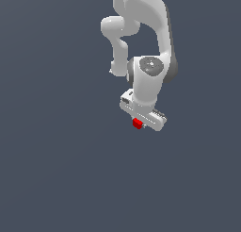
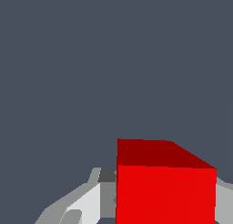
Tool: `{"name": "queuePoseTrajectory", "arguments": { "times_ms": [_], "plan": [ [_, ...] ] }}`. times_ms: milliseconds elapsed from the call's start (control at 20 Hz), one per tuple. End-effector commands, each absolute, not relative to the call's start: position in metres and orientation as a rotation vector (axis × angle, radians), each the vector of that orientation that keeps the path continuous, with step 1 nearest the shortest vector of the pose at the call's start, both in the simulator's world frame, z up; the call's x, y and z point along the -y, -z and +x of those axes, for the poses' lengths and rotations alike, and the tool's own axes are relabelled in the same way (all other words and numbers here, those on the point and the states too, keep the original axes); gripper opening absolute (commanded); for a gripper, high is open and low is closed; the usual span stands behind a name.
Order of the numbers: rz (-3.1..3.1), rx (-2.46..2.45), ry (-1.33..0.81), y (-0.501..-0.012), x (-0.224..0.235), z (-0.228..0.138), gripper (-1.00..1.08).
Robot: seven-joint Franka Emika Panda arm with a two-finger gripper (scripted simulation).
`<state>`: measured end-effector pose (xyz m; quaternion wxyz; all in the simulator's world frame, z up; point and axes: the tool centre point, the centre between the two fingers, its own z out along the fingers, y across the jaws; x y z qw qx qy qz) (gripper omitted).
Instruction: Pick up the red cube and move it to a goal position.
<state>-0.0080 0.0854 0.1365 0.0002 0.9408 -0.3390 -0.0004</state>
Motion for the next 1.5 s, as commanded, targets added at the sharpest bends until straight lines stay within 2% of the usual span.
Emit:
{"name": "queuePoseTrajectory", "arguments": {
  "times_ms": [0, 750, 1100, 1450],
  "plan": [
    [2.955, 1.065, 0.000, -0.166, -0.083, -0.005, -1.00],
    [2.955, 1.066, 0.000, -0.320, -0.072, 0.017, -1.00],
    [2.955, 1.065, 0.000, -0.357, -0.070, 0.024, -1.00],
    [2.956, 1.064, 0.000, -0.368, -0.069, 0.027, -1.00]
  ]
}}
